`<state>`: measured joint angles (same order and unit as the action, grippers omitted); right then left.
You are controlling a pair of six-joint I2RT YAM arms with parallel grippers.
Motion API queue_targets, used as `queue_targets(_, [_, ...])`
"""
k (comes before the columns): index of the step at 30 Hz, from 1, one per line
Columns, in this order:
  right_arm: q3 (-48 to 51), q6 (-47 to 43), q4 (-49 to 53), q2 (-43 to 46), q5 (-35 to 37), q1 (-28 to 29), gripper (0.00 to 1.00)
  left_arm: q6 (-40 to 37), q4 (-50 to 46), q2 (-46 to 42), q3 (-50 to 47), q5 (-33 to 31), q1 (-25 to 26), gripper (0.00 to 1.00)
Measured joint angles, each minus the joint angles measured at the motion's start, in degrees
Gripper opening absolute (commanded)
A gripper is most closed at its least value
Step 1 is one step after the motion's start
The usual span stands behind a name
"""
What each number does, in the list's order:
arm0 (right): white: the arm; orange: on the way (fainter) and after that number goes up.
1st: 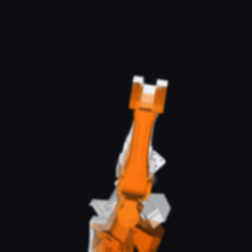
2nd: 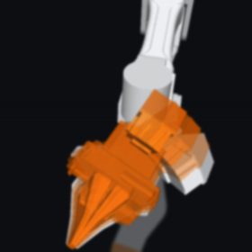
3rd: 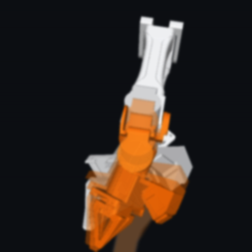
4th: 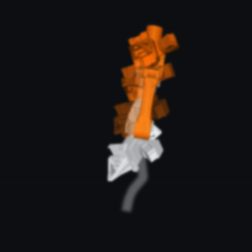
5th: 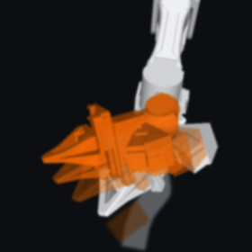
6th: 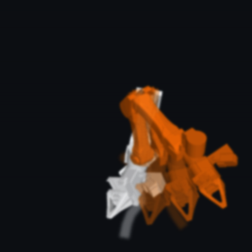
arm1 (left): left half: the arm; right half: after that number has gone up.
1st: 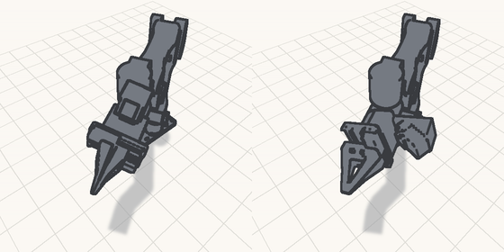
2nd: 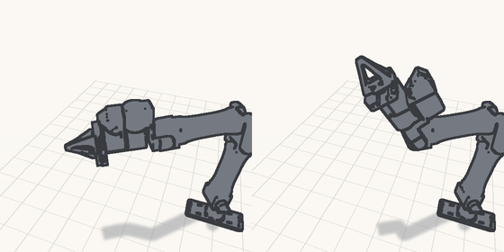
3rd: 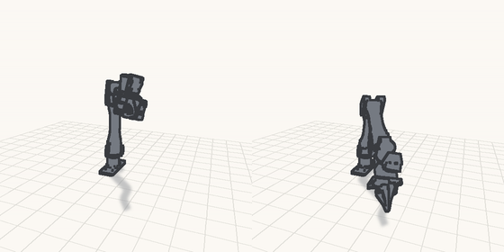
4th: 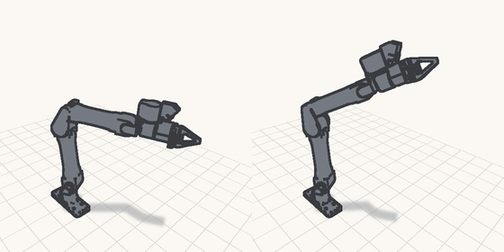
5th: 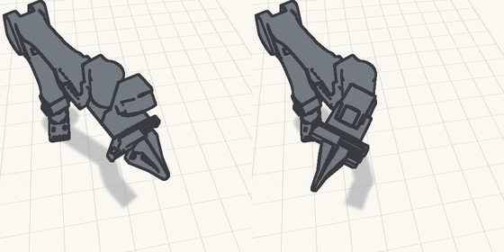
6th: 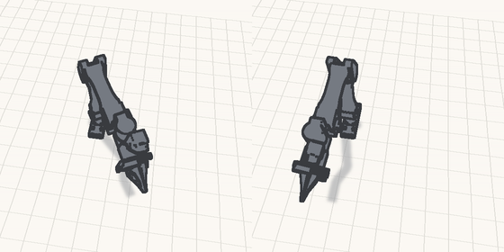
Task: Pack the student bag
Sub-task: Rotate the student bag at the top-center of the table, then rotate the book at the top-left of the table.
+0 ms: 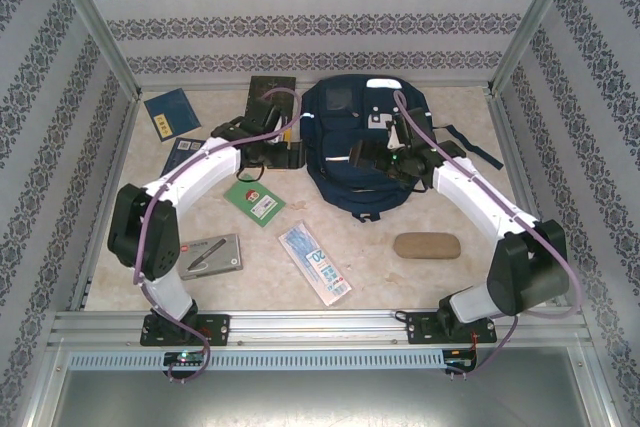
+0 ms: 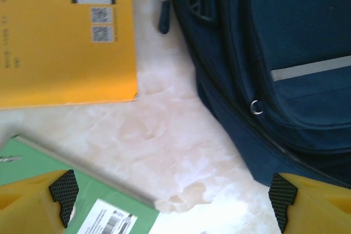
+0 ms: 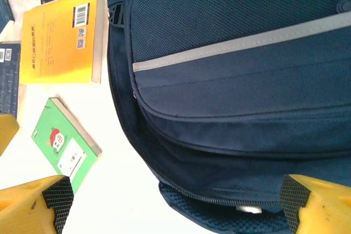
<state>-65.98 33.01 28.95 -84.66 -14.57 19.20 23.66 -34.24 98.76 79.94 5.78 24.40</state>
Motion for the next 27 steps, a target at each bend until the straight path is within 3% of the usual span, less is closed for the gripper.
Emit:
queue_targets(10, [-5.55, -7.3, 0.55, -13.88, 4.15, -2.64, 0.98, 3.52, -0.2, -2.08, -5.51, -5.05, -0.13, 0.95])
queue_targets(19, [-1.38, -5.27, -1.46, -14.84, 5.2, 5.44, 0.98, 4.33, -0.2, -1.84, -4.46, -6.38, -4.17, 0.95])
queue_targets(23, [-1.81, -4.31, -1.22, -14.82, 6.97, 8.79, 0.98, 5.4, 0.48, -0.09, -3.43, -5.38, -6.47, 0.86])
queue_targets(26, [-2.69, -4.33, 0.04, -13.97, 8.79, 10.05, 0.98, 6.73, 2.14, 3.54, -1.68, -4.0, -7.72, 0.74])
queue_targets(27, [-3.15, -4.44, 0.79, -13.25, 9.42, 10.34, 0.98, 7.23, 2.84, 5.14, -0.85, -3.54, -8.04, 0.66])
